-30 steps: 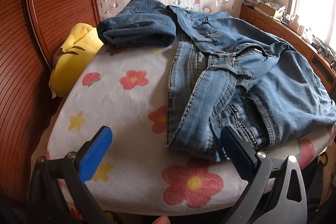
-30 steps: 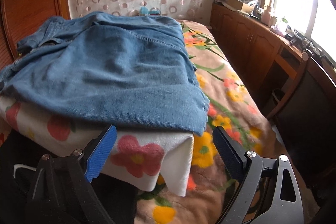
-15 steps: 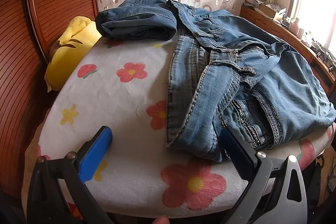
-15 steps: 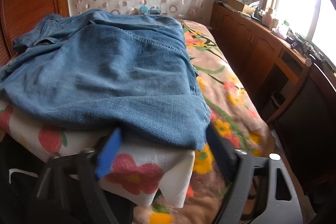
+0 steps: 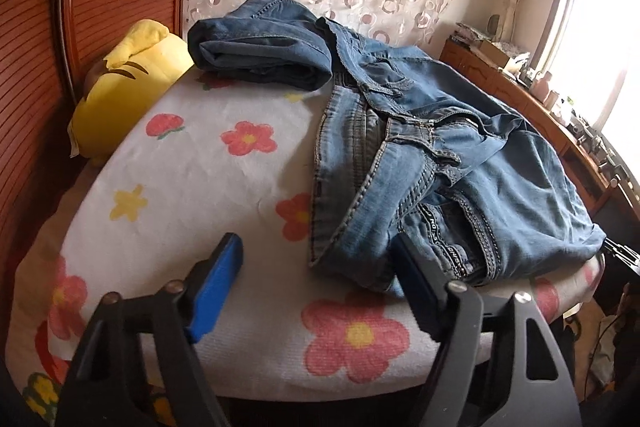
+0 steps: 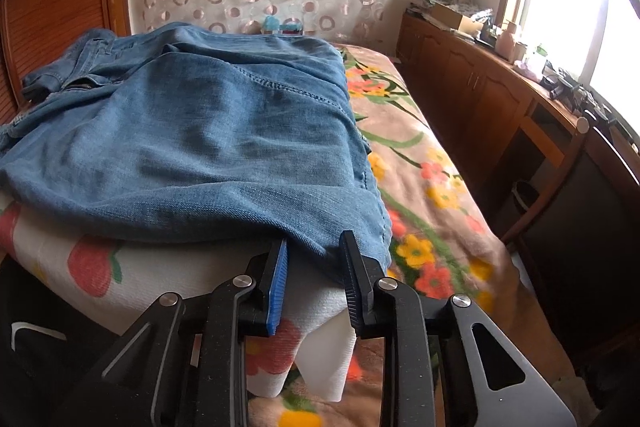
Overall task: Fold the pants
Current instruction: 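Grasp the jeans with both grippers and lift them off the bed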
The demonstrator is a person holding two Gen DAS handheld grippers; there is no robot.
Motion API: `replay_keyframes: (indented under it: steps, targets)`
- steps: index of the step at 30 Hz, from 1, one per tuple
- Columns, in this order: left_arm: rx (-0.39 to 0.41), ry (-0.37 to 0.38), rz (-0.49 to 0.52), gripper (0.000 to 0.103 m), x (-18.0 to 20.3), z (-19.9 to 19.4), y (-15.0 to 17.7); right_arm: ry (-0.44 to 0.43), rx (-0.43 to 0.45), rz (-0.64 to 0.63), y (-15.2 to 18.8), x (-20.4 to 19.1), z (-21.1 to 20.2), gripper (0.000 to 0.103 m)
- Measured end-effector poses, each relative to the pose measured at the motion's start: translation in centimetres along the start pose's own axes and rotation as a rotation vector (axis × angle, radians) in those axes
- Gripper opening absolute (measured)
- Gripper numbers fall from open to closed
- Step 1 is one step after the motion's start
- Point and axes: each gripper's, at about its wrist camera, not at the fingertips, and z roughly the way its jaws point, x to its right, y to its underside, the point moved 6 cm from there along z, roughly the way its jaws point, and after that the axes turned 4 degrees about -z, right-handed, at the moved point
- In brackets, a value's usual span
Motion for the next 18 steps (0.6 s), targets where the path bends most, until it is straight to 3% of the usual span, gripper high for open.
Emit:
replay_keyframes:
  steps: [4,6,9,11,18]
  targets:
    - [0.003,-0.032,0.044,0.063,0.6,0.3,0.1,0.001,0.002,-0.007,0.0,-0.2,0.0,0.016]
    - [0.001,-0.02,0.057,0.041,1.0,0.3,0.1,0.011,0.011,-0.015,-0.1,-0.1,-0.2,0.009]
    - [-0.004,-0.007,0.079,0.02,1.7,0.3,0.1,0.012,0.046,-0.008,-0.6,0.3,-0.9,0.005]
    - [0.003,0.004,0.102,0.012,2.5,-0.2,-0.1,0.013,0.077,-0.007,-1.3,0.6,-1.6,0.003]
    - [0.1,0.036,0.125,0.006,4.1,-4.0,-3.0,0.02,0.169,-0.029,-5.0,1.4,-3.8,0.0]
